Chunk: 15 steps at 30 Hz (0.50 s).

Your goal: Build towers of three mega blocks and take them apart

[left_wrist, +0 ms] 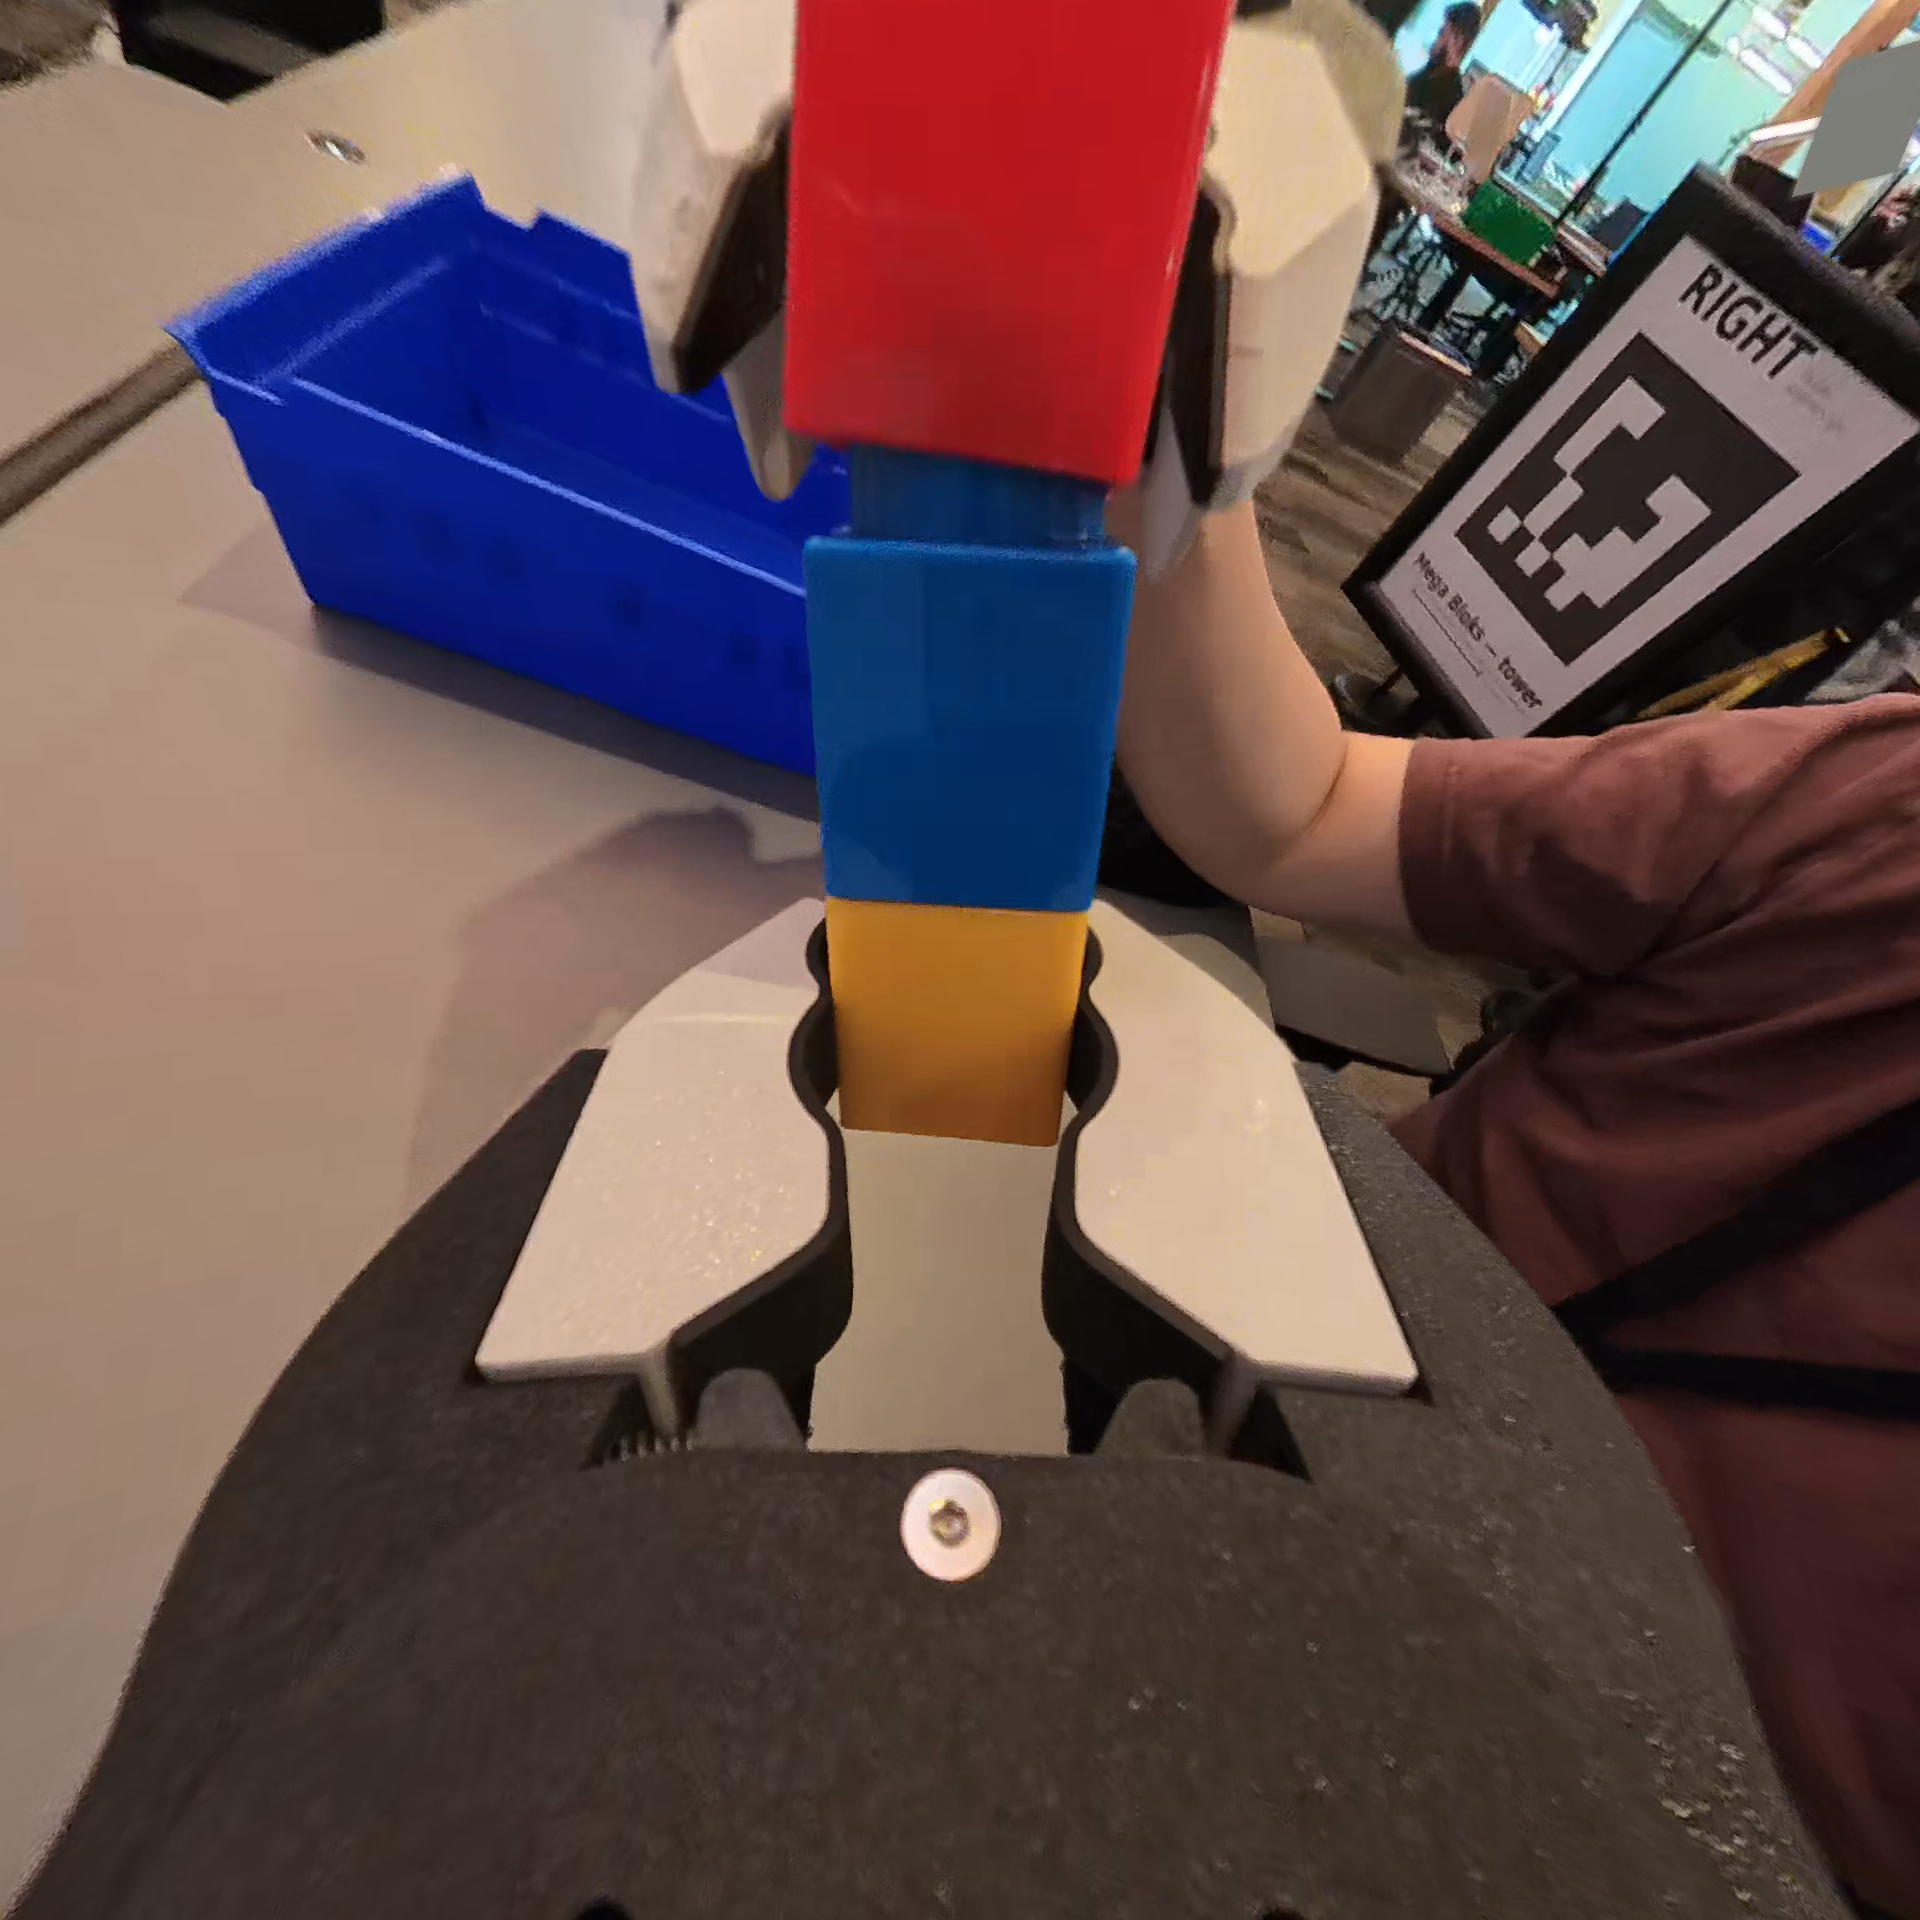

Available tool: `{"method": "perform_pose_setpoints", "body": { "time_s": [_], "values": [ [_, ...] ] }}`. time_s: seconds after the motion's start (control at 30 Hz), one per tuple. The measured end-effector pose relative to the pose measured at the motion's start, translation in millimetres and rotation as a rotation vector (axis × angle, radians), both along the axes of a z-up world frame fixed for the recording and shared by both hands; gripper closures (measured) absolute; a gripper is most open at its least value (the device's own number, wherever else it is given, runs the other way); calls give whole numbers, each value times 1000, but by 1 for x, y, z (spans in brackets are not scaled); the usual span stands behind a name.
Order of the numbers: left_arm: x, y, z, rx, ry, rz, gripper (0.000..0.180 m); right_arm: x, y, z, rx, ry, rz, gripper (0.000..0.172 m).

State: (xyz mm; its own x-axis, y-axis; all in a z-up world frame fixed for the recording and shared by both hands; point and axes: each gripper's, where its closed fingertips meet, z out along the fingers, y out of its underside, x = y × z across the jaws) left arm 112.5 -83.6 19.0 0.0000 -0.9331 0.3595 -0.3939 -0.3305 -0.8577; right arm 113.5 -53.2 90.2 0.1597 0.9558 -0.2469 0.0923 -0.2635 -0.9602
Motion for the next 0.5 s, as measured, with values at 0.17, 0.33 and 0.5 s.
{"method": "perform_pose_setpoints", "body": {
  "time_s": [0.17, 0.33, 0.5],
  "values": [
    [0, 3, 9, 8, -56, 18, 139, -18, -8, -14, -20, -31, 73, 135],
    [2, 2, 11, 9, -71, 16, 121, -21, -10, -20, -17, -54, 97, 137],
    [-2, 7, 21, 20, -126, 37, 125, -26, -15, -27, -16, -95, 127, 137]
  ]
}}
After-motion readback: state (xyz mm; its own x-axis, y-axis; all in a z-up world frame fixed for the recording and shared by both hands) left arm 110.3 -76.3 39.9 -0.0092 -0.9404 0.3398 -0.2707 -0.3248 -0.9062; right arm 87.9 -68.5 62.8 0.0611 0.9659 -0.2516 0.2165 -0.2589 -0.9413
